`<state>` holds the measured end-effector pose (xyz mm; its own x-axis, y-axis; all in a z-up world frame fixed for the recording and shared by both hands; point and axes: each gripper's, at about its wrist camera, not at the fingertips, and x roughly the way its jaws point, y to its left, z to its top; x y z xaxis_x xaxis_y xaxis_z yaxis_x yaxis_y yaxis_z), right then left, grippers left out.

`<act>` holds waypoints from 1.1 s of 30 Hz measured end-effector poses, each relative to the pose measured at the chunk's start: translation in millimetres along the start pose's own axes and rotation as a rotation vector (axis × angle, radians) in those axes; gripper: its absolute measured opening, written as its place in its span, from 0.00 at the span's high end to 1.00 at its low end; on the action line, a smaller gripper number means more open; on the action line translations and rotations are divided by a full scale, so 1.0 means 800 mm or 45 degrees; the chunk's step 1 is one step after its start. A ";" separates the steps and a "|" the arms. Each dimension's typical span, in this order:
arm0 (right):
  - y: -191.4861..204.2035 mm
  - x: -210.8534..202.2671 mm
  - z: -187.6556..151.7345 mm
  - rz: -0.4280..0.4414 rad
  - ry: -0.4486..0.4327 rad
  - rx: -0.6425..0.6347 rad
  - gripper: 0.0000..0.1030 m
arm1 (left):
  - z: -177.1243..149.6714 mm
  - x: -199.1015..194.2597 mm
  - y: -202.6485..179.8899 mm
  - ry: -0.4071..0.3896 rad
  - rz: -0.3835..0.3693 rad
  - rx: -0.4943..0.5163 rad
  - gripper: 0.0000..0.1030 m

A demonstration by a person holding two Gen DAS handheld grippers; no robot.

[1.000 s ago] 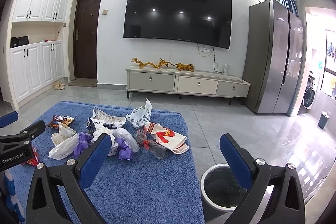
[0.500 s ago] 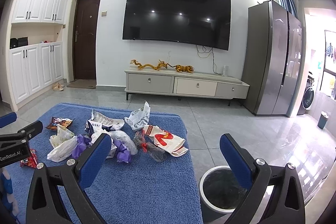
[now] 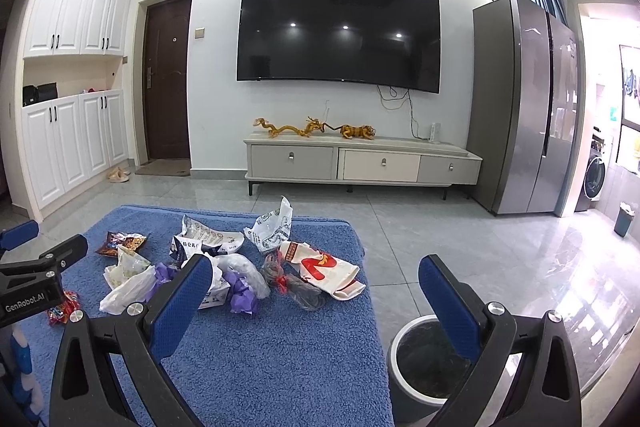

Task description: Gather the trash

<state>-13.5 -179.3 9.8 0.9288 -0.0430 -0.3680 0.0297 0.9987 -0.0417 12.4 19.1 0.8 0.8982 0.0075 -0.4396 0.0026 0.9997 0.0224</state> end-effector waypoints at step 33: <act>-0.006 0.091 -0.039 0.350 0.393 0.152 0.20 | -0.078 0.056 0.161 0.348 0.138 -0.150 0.06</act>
<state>42.6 -188.1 -45.6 0.7547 0.2369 -0.6118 -0.1440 0.9696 0.1979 25.9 149.1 -71.9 0.7387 0.1038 -0.6660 -0.1524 0.9882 -0.0150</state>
